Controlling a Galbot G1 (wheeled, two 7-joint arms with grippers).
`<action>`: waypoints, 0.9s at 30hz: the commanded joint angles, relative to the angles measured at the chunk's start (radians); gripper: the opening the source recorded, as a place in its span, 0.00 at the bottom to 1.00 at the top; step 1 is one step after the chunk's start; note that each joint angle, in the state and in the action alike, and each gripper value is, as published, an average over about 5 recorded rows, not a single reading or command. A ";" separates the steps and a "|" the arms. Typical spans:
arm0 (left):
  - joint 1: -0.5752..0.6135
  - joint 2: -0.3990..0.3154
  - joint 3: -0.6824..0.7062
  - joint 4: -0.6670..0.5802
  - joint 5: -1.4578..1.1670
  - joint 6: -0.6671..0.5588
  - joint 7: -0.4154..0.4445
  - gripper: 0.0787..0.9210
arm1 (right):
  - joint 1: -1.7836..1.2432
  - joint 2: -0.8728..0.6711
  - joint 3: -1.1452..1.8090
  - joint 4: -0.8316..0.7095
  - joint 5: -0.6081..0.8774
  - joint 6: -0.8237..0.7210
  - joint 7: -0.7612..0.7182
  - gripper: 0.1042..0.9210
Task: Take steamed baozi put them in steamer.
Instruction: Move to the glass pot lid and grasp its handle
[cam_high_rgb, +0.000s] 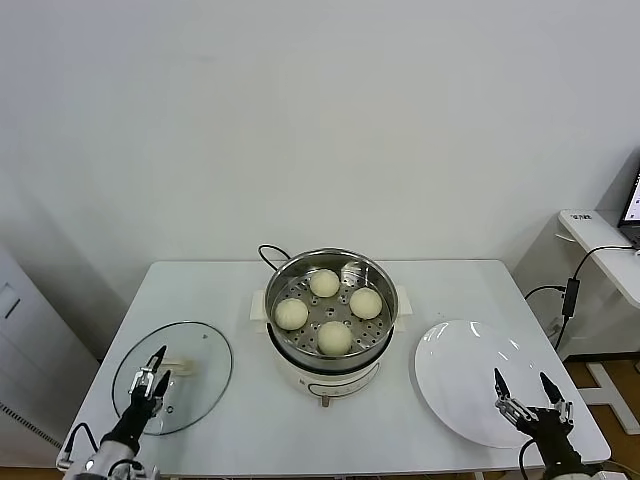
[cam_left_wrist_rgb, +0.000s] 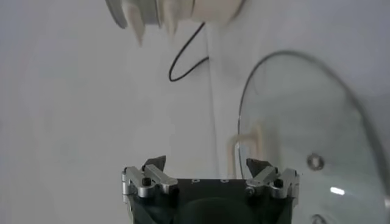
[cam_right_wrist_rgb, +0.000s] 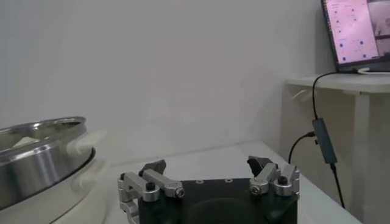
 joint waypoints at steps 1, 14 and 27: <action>-0.115 0.019 0.006 0.107 0.061 0.030 -0.007 0.88 | -0.029 0.024 0.019 0.006 -0.005 0.009 -0.008 0.88; -0.176 0.022 0.006 0.186 0.048 0.045 -0.020 0.83 | -0.040 0.035 0.025 0.004 -0.012 0.013 -0.009 0.88; -0.099 0.057 0.019 0.113 -0.188 0.004 -0.050 0.39 | -0.032 0.032 0.023 0.003 -0.016 0.012 -0.006 0.88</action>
